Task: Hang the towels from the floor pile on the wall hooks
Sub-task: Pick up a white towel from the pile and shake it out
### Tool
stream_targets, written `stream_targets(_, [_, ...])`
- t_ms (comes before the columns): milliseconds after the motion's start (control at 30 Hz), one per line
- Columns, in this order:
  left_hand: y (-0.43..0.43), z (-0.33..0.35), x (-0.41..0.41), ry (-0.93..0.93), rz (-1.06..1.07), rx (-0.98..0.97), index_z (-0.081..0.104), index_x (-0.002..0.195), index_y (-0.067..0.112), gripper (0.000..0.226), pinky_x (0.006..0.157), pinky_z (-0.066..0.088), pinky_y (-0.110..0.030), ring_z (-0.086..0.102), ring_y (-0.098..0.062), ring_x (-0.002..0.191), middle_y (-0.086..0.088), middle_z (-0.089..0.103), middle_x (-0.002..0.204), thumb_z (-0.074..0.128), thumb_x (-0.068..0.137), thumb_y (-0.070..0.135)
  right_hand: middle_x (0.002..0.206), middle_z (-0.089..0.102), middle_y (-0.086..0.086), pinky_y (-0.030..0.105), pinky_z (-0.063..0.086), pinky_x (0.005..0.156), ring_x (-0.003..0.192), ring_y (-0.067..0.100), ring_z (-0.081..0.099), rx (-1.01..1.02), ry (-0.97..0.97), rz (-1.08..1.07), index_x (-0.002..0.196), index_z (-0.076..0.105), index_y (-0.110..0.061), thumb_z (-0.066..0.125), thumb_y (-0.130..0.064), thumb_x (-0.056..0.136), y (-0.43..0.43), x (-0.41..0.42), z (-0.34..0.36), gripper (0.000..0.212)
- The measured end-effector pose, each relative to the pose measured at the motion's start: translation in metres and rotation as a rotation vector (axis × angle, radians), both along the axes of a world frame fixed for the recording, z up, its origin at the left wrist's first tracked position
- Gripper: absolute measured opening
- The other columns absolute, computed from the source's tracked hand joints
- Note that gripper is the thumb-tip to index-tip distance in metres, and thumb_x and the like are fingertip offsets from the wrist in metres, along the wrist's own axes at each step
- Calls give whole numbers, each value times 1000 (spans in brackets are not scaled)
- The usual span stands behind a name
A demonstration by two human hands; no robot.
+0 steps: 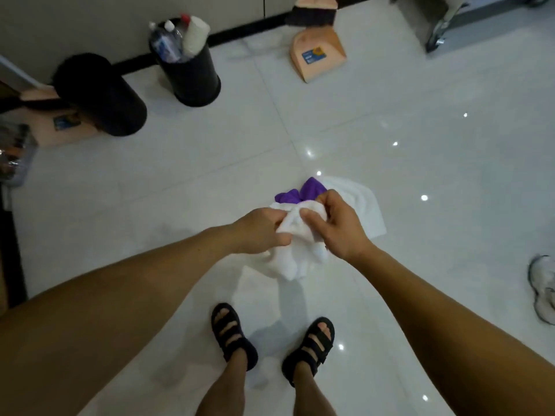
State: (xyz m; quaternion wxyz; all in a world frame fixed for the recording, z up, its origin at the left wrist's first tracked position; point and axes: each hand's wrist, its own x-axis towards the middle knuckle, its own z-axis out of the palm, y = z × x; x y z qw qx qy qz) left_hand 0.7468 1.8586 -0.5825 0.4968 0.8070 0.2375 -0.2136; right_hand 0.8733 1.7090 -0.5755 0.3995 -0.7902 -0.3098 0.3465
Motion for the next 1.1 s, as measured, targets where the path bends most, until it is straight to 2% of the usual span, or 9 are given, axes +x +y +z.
stream_targets(100, [24,74,-7,-79,146,65,40,65,26,26,51,33,-19,40,-6,54,11,44,63,63,75,29,78,62,-12,14,42,56,71,-3,58,-89,-75,81,82,49,-38,70,-64,68,6,12,65,36])
stream_targets(200, [51,135,-15,-116,179,149,40,79,31,20,57,41,-28,49,-13,65,6,52,79,59,84,37,75,65,-12,20,44,55,68,5,60,-280,-227,298,86,53,-37,73,-71,52,16,23,119,53])
stream_targets(267, [68,171,-19,-114,139,242,42,96,39,15,67,47,-31,57,-16,81,9,55,94,54,87,41,79,65,-10,26,45,60,74,12,61,-402,-380,386,89,60,-34,72,-59,66,26,28,148,36])
stream_targets(333, [84,208,-24,-111,91,388,46,109,39,21,73,47,-34,58,-19,90,10,56,101,51,90,45,80,65,-3,32,47,64,76,19,61,-381,-423,286,85,66,-24,69,-46,79,36,31,179,23])
stream_targets(433, [102,263,-33,-171,119,506,53,83,33,18,63,43,-30,58,-20,83,7,59,84,51,92,48,80,65,1,31,45,63,75,21,59,-14,-30,-110,82,68,-16,68,-31,86,47,27,229,16])
stream_targets(567, [110,339,-41,-297,318,299,62,70,24,25,60,44,-18,61,-10,68,5,65,73,65,85,43,99,72,-5,33,56,79,94,18,68,326,326,-198,99,69,-30,61,-35,92,74,-4,302,12])
stream_targets(767, [115,463,-44,-476,334,242,68,83,22,31,59,55,-25,67,-15,67,5,71,76,69,75,51,121,66,-4,34,54,93,112,13,63,534,127,218,130,54,-24,65,-29,91,122,-68,391,41])
stream_targets(933, [127,520,-70,-713,391,273,65,99,25,26,60,51,-15,66,-4,76,11,68,89,73,80,41,109,68,-5,33,57,85,100,11,66,411,-86,337,119,57,-28,80,-24,78,157,-101,435,47])
stream_targets(1100, [144,508,-127,-836,589,-97,59,122,18,50,93,52,-45,63,-28,109,-8,67,117,67,79,43,86,71,-8,19,52,53,79,12,69,486,3,91,90,66,-28,77,-18,71,195,-115,476,24])
